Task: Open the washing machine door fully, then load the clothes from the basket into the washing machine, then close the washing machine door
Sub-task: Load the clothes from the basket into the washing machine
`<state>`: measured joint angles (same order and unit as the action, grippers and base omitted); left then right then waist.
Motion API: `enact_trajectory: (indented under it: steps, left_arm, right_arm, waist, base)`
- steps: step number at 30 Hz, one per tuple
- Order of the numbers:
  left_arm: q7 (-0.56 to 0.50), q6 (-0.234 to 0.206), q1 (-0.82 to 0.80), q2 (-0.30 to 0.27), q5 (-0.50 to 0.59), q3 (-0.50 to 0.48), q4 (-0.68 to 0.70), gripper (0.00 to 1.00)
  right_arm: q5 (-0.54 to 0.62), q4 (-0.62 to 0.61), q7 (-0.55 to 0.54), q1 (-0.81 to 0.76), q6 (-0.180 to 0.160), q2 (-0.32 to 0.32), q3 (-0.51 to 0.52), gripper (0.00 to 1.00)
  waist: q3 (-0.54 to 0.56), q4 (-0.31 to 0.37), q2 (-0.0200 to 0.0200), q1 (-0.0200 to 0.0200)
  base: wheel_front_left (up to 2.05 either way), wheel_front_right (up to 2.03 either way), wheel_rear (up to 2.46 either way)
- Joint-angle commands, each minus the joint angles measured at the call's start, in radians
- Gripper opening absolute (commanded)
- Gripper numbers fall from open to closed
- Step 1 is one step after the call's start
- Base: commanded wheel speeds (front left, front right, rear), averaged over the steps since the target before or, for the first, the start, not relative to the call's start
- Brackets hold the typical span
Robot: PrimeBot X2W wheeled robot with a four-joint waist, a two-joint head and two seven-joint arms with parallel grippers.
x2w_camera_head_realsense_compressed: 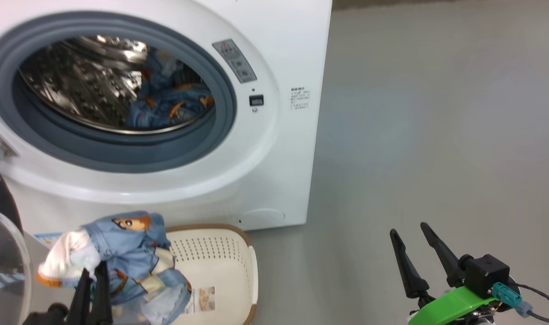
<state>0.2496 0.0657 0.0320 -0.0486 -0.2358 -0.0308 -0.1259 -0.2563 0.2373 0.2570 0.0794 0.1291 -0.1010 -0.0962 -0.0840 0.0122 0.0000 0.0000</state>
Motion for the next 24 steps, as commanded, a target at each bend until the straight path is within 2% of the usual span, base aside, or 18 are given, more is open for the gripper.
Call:
enact_trajectory:
  steps: [1, 10, 24]
  left_arm:
    - [0.012, -0.007, -0.004, -0.01, 0.008, -0.036, 0.036, 0.0]
    - [0.012, -0.017, 0.062, -0.004, 0.019, -0.055, 0.116, 0.0]
    - [0.012, -0.033, 0.084, -0.002, -0.004, -0.044, 0.137, 0.0]
  right_arm:
    - [0.005, -0.021, 0.005, 0.0, 0.002, -0.004, -0.023, 1.0]
    - [0.015, -0.026, 0.005, -0.025, 0.002, -0.003, -0.022, 1.0]
    - [0.022, -0.034, 0.004, -0.034, 0.002, -0.003, -0.022, 1.0]
  waist:
    - [0.039, -0.003, 0.0, 0.0]
    - [0.079, 0.006, 0.0, 0.0]
    - [0.087, 0.015, 0.0, 0.0]
  base:
    - [0.0, 0.0, 0.0]
    - [0.0, 0.0, 0.0]
    - [0.0, 0.0, 0.0]
